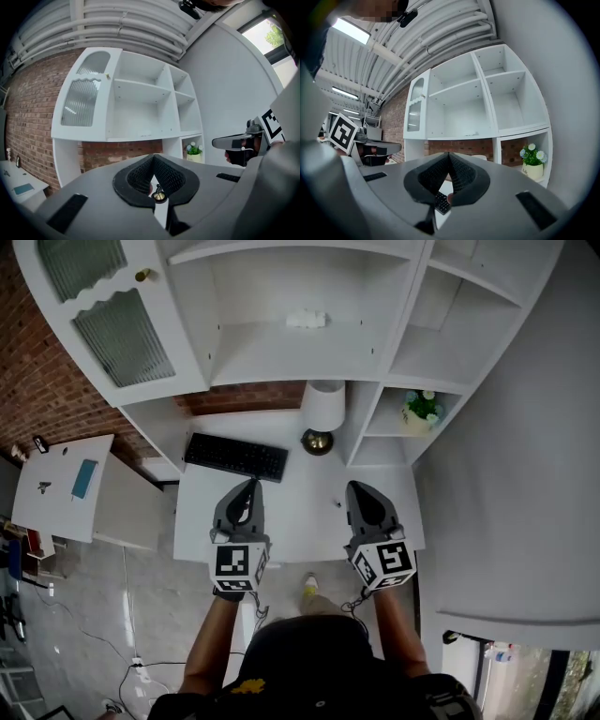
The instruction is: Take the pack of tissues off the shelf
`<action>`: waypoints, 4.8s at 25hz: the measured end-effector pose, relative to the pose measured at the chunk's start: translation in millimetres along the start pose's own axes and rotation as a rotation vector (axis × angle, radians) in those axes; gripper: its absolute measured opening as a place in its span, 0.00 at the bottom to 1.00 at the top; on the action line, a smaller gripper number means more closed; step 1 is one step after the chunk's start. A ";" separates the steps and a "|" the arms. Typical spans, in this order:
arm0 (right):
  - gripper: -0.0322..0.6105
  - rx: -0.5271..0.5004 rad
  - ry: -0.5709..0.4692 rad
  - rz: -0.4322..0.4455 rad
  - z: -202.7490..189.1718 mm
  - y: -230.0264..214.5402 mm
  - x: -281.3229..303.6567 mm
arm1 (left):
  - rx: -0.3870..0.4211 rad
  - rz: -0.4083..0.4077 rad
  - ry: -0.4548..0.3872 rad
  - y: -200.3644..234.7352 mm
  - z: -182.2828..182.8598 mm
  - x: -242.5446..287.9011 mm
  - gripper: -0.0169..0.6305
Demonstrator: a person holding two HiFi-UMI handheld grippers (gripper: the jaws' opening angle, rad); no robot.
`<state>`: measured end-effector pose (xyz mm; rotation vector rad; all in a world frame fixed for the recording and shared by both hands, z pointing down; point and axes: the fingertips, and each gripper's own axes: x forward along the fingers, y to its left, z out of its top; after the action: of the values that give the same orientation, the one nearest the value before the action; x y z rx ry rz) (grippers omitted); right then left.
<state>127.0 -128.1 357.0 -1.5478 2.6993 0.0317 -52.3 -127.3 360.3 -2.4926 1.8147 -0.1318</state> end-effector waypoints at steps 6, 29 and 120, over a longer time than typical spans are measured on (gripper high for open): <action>0.05 0.024 0.000 0.008 -1.0 -36.3 33.5 | 0.007 0.007 0.017 2.5 5.2 41.6 0.05; 0.05 -0.223 0.055 0.110 38.9 -10.8 140.4 | 0.008 -0.075 -0.022 90.8 23.7 110.3 0.05; 0.34 -0.582 0.623 0.151 45.5 -145.6 446.0 | 0.019 -0.214 0.013 128.4 104.6 264.2 0.05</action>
<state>28.2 -584.8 295.1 -1.6904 3.5316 0.4495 -82.5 -418.7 253.6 -2.6720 1.5382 -0.1734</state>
